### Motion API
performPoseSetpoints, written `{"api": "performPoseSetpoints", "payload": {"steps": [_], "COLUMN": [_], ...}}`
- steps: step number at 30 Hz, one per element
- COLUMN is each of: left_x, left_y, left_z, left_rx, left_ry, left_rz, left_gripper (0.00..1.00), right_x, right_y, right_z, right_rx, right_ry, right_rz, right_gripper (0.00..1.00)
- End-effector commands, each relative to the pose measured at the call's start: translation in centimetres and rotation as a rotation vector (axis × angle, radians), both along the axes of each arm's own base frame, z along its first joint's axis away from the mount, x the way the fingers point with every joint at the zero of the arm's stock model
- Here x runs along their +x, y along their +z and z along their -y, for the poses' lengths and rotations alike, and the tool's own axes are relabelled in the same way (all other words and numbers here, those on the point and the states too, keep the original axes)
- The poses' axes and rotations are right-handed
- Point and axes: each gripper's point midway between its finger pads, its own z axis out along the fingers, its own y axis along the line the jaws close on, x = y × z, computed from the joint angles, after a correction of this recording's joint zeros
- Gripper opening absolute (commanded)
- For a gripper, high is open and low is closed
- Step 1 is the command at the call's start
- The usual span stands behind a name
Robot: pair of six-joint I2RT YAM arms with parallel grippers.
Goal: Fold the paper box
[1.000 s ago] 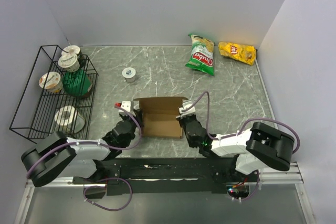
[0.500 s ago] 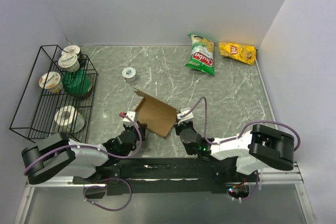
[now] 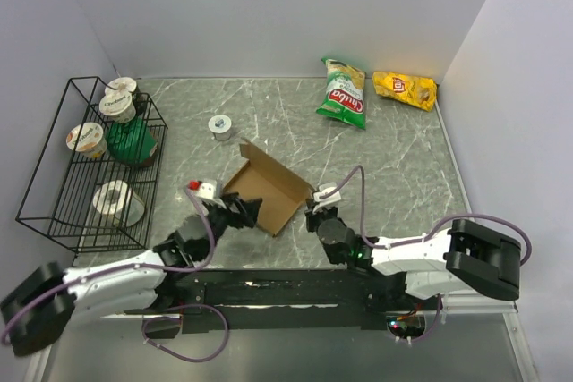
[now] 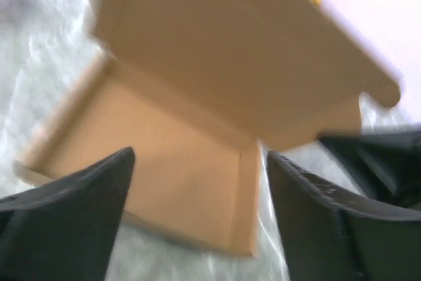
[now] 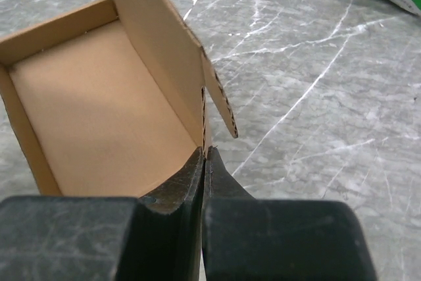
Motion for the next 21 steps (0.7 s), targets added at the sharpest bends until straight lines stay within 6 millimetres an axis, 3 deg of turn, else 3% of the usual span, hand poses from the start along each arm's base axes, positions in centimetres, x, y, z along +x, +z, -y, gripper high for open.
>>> {"api": "performPoseSetpoints", "payload": {"steps": [1,2,3,5,6,9,11,12,13,15,19,21], "left_x": [1.8,1.3,2.8,3.5,5.1,6.9,8.0,8.1,9.0,9.8,11.0,11.8], "left_y": [3.9,4.0,3.6,4.6,3.4,4.1,5.2,4.3,5.2,4.6,6.0,5.2], "left_z": [-1.0,-0.2,-1.5,-1.1,-2.2,-2.8,-3.0,-2.5,-2.3,-2.4,-2.4,-2.2], "left_rx": [0.014,0.022,0.042,0.049,0.063,0.031,0.040,0.053,0.083,0.115,0.109,0.128], "left_ry": [-0.110,-0.202,-0.165,-0.238,-0.213,-0.279,-0.309,-0.353,-0.366,-0.378,-0.420,-0.451], "left_rz": [0.099,0.100,0.082,0.102,0.065,0.090,0.127,0.095,0.126,0.117,0.179,0.166], "left_gripper": [0.98,0.99,0.99,0.96,0.96,0.96,0.96,0.97,0.98,0.98,0.98,0.99], "right_x": [0.6,1.0,1.0,1.4,1.8,2.8,2.8,3.1,3.4,3.7,4.6,4.3], "right_y": [-0.1,-0.1,0.1,0.2,0.8,1.2,1.4,2.1,2.2,2.5,2.4,2.5], "right_z": [0.2,0.5,0.3,0.5,0.5,1.5,0.9,0.7,1.0,0.9,1.2,0.6], "right_rx": [-0.019,-0.026,-0.025,-0.050,-0.058,-0.082,-0.094,-0.095,-0.094,-0.118,-0.139,-0.117], "right_ry": [0.105,0.112,0.147,0.175,0.221,0.265,0.349,0.370,0.396,0.436,0.520,0.582], "right_rz": [0.025,0.028,0.031,0.040,0.057,0.069,0.061,0.069,0.058,0.051,-0.001,-0.022], "right_gripper": [0.01,0.00,0.00,0.00,0.00,0.00,0.00,0.00,0.00,0.00,0.00,0.00]}}
